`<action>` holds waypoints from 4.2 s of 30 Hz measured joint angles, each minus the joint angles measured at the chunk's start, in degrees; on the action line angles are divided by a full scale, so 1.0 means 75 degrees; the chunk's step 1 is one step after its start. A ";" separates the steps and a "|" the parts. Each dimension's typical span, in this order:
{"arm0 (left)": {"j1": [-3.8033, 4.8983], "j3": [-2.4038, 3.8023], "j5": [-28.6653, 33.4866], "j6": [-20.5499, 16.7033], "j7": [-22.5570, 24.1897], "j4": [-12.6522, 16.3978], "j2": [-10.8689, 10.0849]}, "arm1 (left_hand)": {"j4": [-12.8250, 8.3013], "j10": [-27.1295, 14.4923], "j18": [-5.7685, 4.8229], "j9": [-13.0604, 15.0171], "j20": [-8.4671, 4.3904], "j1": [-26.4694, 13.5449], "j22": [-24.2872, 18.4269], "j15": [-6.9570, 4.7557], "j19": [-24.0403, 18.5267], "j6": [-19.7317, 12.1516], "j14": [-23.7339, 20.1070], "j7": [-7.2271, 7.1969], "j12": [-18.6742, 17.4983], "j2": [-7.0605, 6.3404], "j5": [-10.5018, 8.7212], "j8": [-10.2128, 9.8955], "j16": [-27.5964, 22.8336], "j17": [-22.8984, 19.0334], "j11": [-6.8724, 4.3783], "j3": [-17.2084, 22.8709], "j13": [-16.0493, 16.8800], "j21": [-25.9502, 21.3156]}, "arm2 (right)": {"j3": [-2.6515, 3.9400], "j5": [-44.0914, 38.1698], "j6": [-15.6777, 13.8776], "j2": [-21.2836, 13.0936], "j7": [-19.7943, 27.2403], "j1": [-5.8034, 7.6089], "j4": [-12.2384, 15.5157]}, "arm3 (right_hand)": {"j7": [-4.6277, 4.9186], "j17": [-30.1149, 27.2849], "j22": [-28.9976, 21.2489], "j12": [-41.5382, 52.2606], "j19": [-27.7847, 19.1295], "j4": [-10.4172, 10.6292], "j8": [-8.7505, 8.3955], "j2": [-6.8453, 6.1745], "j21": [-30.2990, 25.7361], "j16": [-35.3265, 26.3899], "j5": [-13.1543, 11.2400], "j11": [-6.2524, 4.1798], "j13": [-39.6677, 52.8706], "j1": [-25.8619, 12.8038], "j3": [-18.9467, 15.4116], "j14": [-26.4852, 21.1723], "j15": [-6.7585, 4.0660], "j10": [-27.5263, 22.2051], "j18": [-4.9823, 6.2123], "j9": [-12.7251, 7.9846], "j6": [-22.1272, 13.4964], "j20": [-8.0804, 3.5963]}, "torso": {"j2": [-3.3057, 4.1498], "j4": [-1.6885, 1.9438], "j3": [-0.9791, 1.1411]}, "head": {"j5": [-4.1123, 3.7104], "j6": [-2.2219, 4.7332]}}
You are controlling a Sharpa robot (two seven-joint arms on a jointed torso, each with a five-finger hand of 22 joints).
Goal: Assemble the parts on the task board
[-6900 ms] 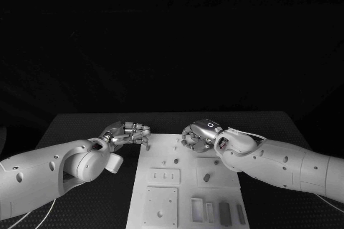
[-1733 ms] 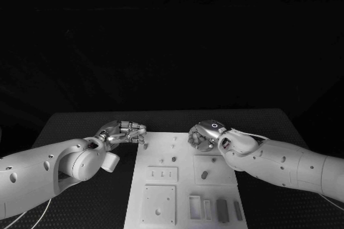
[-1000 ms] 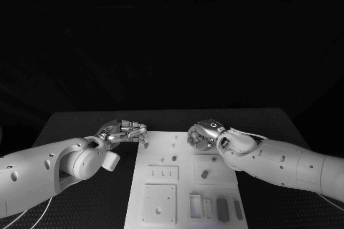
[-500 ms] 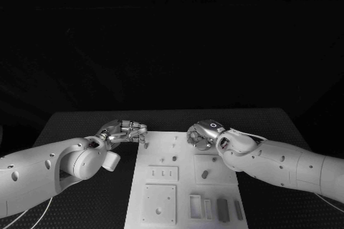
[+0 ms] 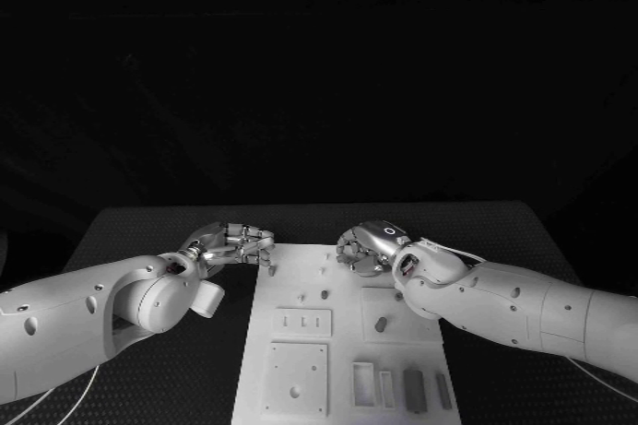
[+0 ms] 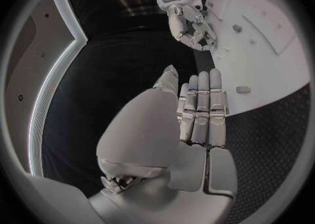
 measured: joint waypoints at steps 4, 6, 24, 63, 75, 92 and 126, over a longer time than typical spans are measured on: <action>0.0000 0.0000 -0.0001 0.0000 -0.0001 -0.0013 0.0014 | 0.0000 0.0000 -0.0003 -0.0006 0.0000 0.0000 0.0000 0.0000 0.0000 0.0000 0.0000 0.0000 0.0000 0.0000 0.0000 0.0000 0.0000 0.0006 0.0000 0.0000 0.0000 0.0000 | 0.0046 0.0170 -0.0074 0.0088 0.0001 0.0004 -0.0003 | -0.0001 0.0000 0.0000 0.0000 0.0000 -0.0012 0.0000 0.0000 0.0000 0.0000 0.0000 0.0000 0.0000 -0.0001 0.0012 0.0000 0.0000 0.0000 0.0002 0.0000 0.0001 0.0000 | 0.0000 0.0009 -0.0005 | 0.0001 0.0010; 0.0000 0.0001 -0.0001 0.0000 -0.0001 -0.0018 0.0017 | 0.0000 0.0000 -0.0003 -0.0007 0.0000 0.0000 -0.0001 0.0000 0.0000 0.0000 0.0000 0.0000 0.0000 0.0000 0.0000 0.0000 0.0000 0.0007 0.0000 0.0000 -0.0001 0.0000 | 0.0056 0.0274 -0.0101 0.0138 0.0007 0.0004 0.0010 | -0.0002 0.0000 0.0000 0.0000 0.0000 -0.0021 0.0001 0.0001 0.0000 0.0000 0.0000 0.0000 0.0000 -0.0002 0.0021 0.0000 0.0001 0.0000 0.0002 0.0000 0.0002 0.0000 | 0.0000 0.0009 -0.0004 | 0.0004 0.0011; -0.0001 0.0003 -0.0004 0.0000 -0.0004 -0.0063 0.0055 | 0.0000 0.0004 -0.0018 -0.0006 0.0000 0.0000 0.0005 0.0000 0.0000 0.0000 0.0000 0.0000 -0.0003 0.0000 0.0000 0.0000 -0.0029 0.0018 0.0004 0.0000 0.0006 0.0000 | 0.0151 0.0933 -0.0065 0.0615 0.0059 0.0003 -0.0291 | -0.0002 -0.0076 -0.0001 0.0000 -0.0011 -0.0001 0.0001 0.0060 0.0033 0.0000 -0.0001 0.0001 0.0001 -0.0065 0.0041 -0.0001 0.0004 0.0000 0.0004 0.0000 0.0001 0.0013 | 0.0001 0.0000 -0.0011 | 0.0083 0.0012; 0.0000 0.0003 -0.0007 0.0002 -0.0011 -0.0115 0.0118 | 0.0000 0.0027 0.0005 -0.0011 0.0000 0.0000 0.0008 0.0000 0.0000 0.0000 0.0000 0.0000 -0.0003 0.0000 0.0000 0.0000 -0.0058 0.0037 0.0027 0.0000 0.0010 0.0000 | 0.0146 0.0930 0.0403 0.1069 -0.0027 0.0002 -0.0920 | 0.0031 -0.0110 -0.0001 0.0000 -0.0012 -0.0011 0.0005 0.0022 0.0033 -0.0001 -0.0030 -0.0028 0.0012 -0.0167 0.0072 -0.0053 -0.0019 -0.0028 0.0014 0.0000 -0.0032 0.0016 | -0.0001 -0.0021 0.0013 | 0.0139 -0.0021; 0.0000 0.0003 -0.0007 0.0007 -0.0017 -0.0124 0.0118 | 0.0000 0.0027 -0.0002 -0.0011 0.0000 0.0000 0.0008 0.0000 0.0000 0.0000 0.0000 0.0000 -0.0003 0.0000 0.0000 0.0000 -0.0059 0.0044 0.0027 0.0000 0.0009 -0.0030 | 0.0146 0.0946 0.0401 0.1005 -0.0025 0.0001 -0.0926 | 0.0038 -0.0113 -0.0001 0.0032 -0.0014 -0.0012 0.0007 0.0034 0.0033 -0.0001 -0.0031 -0.0027 0.0015 -0.0154 0.0071 -0.0084 -0.0030 -0.0028 0.0018 0.0000 -0.0043 0.0017 | -0.0001 -0.0021 0.0016 | 0.0139 -0.0034; 0.0000 0.0003 -0.0007 0.0012 -0.0025 -0.0118 0.0110 | 0.0000 0.0027 -0.0014 -0.0010 0.0000 0.0000 0.0006 0.0000 0.0000 0.0000 0.0000 0.0000 -0.0032 0.0000 0.0000 0.0000 -0.0059 0.0054 0.0027 0.0000 0.0015 -0.0030 | 0.0155 0.0936 0.0559 0.1030 -0.0145 0.0010 -0.0996 | 0.0020 -0.0145 -0.0002 0.0032 -0.0024 -0.0014 0.0007 0.0040 0.0033 -0.0001 0.0001 -0.0027 0.0021 -0.0144 0.0069 -0.0110 -0.0003 -0.0028 0.0021 0.0000 -0.0026 0.0028 | -0.0002 -0.0023 0.0014 | 0.0121 -0.0043; -0.0001 0.0001 -0.0009 0.0023 -0.0028 -0.0228 0.0190 | 0.0000 0.0027 0.0030 -0.0016 0.0000 0.0000 0.0011 0.0000 0.0000 -0.0027 0.0000 0.0027 -0.0032 0.0000 0.0000 -0.0028 -0.0088 0.0075 0.0027 0.0000 0.0019 -0.0030 | 0.0144 0.0939 0.0742 0.0985 -0.0385 0.0001 -0.1004 | 0.0476 -0.0428 -0.0002 0.0098 -0.0208 0.0076 -0.0946 -0.0555 0.0065 -0.0001 0.0031 0.0451 0.0094 -0.0213 0.0070 -0.0552 0.0415 -0.0508 0.0021 -0.0441 -0.1319 0.0124 | -0.0002 -0.0018 0.0013 | 0.0070 -0.0083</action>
